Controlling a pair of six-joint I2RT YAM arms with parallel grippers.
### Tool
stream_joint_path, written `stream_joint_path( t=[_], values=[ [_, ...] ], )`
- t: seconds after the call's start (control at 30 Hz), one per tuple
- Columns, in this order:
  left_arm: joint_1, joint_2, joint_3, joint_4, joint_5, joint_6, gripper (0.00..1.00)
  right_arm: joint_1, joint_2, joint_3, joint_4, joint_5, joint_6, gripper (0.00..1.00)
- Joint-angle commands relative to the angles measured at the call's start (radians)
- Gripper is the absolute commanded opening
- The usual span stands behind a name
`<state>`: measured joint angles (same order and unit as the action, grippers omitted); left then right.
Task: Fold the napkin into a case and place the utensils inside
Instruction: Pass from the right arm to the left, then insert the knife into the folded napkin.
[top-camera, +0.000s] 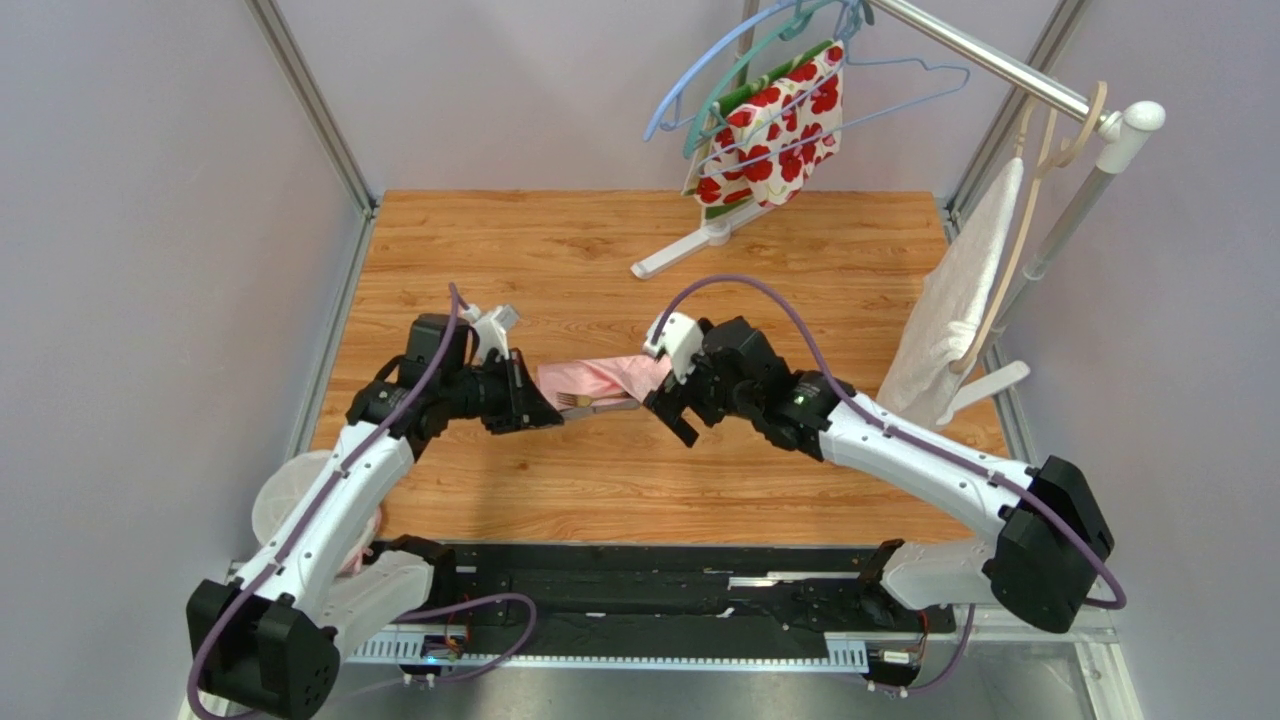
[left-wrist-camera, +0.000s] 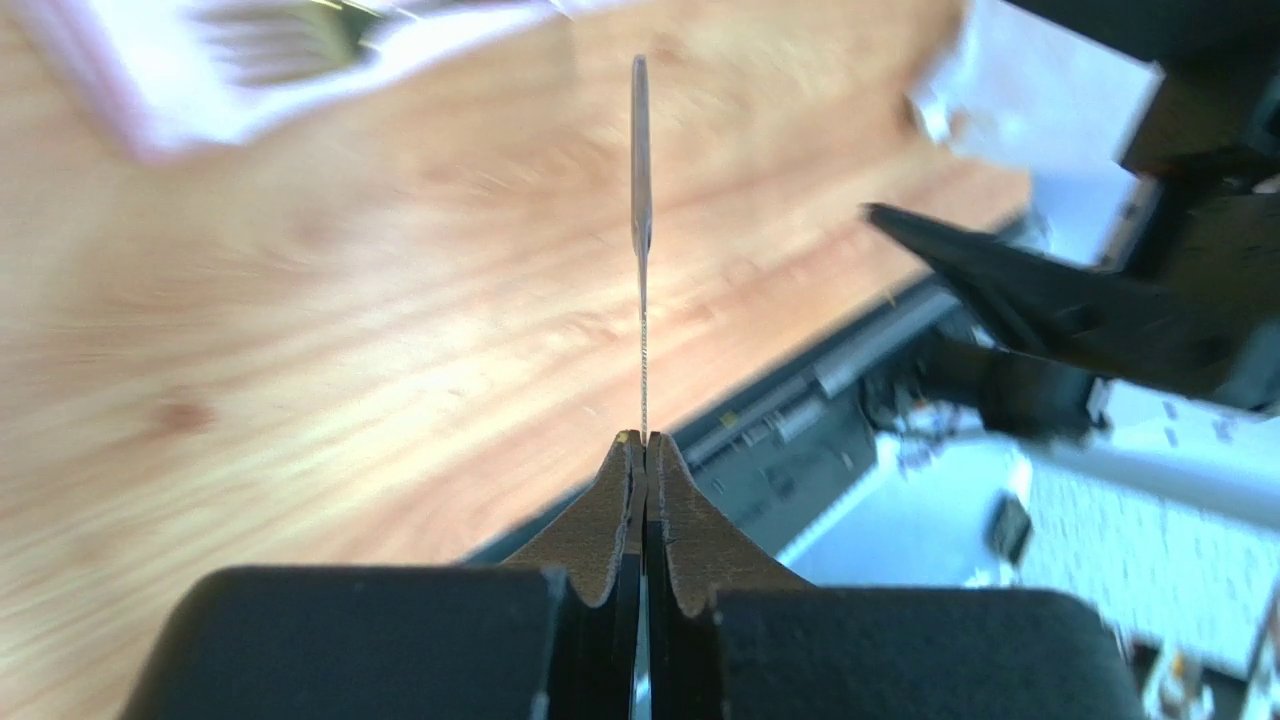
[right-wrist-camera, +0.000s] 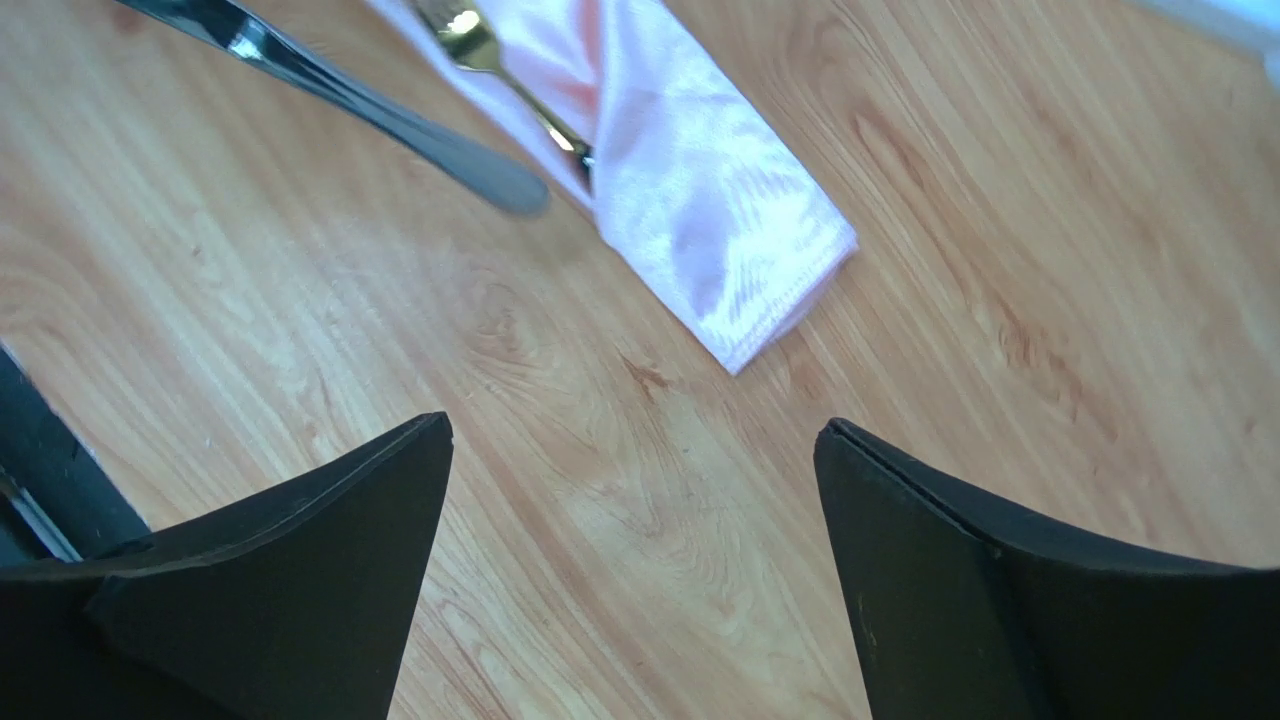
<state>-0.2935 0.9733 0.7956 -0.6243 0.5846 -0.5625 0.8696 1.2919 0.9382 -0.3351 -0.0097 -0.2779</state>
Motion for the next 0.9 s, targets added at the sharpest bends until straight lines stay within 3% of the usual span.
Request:
stream_joint_path(
  t=[0.0, 0.07, 0.2, 0.33, 0.4, 0.43, 0.87],
  values=[
    [0.141, 0.013, -0.019, 0.093, -0.046, 0.058, 0.0, -0.105, 0.052, 0.042, 0.053, 0.024, 0.333, 0.95],
    [0.207, 0.04, -0.019, 0.123, 0.076, 0.059, 0.0, -0.197, 0.078, 0.024, 0.074, -0.087, 0.449, 0.93],
    [0.312, 0.06, 0.02, 0.12, 0.116, 0.104, 0.0, -0.283, 0.147, 0.007, 0.113, -0.147, 0.562, 0.8],
    [0.416, 0.111, 0.028, 0.089, 0.231, 0.151, 0.0, -0.366, 0.262, 0.033, 0.146, -0.292, 0.657, 0.27],
    [0.441, 0.108, 0.022, 0.071, 0.239, 0.165, 0.0, -0.371, 0.317, 0.077, 0.134, -0.306, 0.643, 0.15],
    [0.444, 0.104, 0.021, 0.064, 0.218, 0.164, 0.0, -0.37, 0.328, 0.092, 0.124, -0.309, 0.641, 0.0],
    [0.456, 0.145, 0.091, -0.094, 0.181, 0.196, 0.0, -0.342, 0.493, 0.25, 0.093, -0.303, 0.637, 0.0]
  ],
)
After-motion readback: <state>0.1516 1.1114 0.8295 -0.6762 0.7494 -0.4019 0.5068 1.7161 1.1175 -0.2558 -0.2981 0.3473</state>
